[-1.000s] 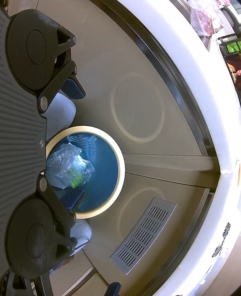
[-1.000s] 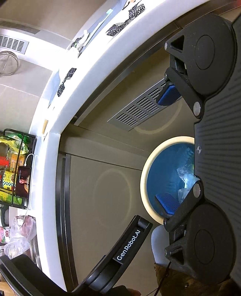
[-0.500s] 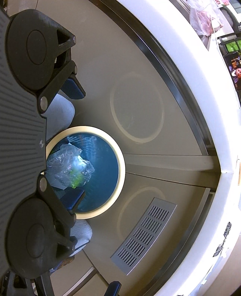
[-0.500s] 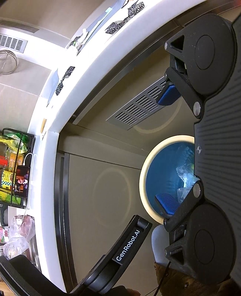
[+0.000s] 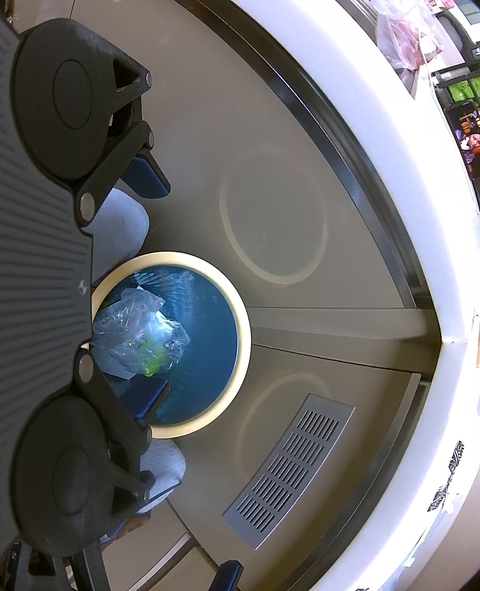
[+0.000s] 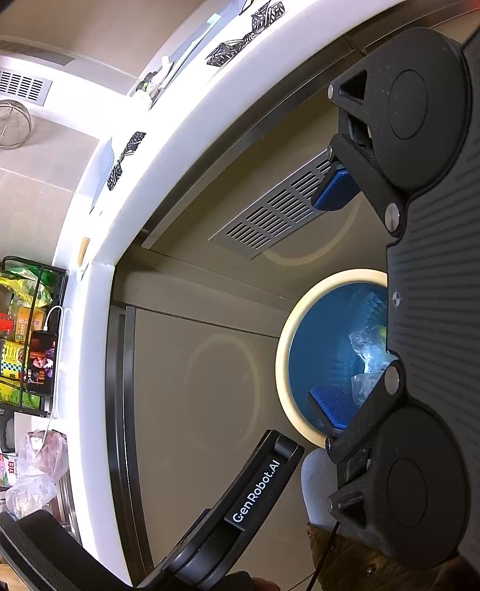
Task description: Collect trash
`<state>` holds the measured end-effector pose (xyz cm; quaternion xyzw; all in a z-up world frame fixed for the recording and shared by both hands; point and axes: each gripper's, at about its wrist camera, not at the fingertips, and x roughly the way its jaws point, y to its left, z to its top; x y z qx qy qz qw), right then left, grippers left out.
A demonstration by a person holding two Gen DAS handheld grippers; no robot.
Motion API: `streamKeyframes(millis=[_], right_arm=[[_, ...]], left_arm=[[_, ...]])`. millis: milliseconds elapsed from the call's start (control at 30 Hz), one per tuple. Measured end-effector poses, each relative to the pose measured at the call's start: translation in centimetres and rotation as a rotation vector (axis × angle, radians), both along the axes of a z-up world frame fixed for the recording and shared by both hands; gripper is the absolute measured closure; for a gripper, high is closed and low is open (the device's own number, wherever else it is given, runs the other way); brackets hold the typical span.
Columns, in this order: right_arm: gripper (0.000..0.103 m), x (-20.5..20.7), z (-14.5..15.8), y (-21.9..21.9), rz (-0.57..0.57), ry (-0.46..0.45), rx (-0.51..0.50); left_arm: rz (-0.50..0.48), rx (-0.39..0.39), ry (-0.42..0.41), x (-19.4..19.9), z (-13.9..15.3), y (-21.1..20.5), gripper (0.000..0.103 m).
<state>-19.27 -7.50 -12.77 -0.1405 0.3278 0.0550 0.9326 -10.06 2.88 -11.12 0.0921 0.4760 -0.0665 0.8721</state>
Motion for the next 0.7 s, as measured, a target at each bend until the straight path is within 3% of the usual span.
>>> streamKeyframes(millis=[700], right_arm=[[0.002, 0.36, -0.02, -0.78, -0.008, -0.003, 0.026]], left_arm=[[-0.006, 0.028, 0.003, 0.27, -0.14, -0.1, 0.0]])
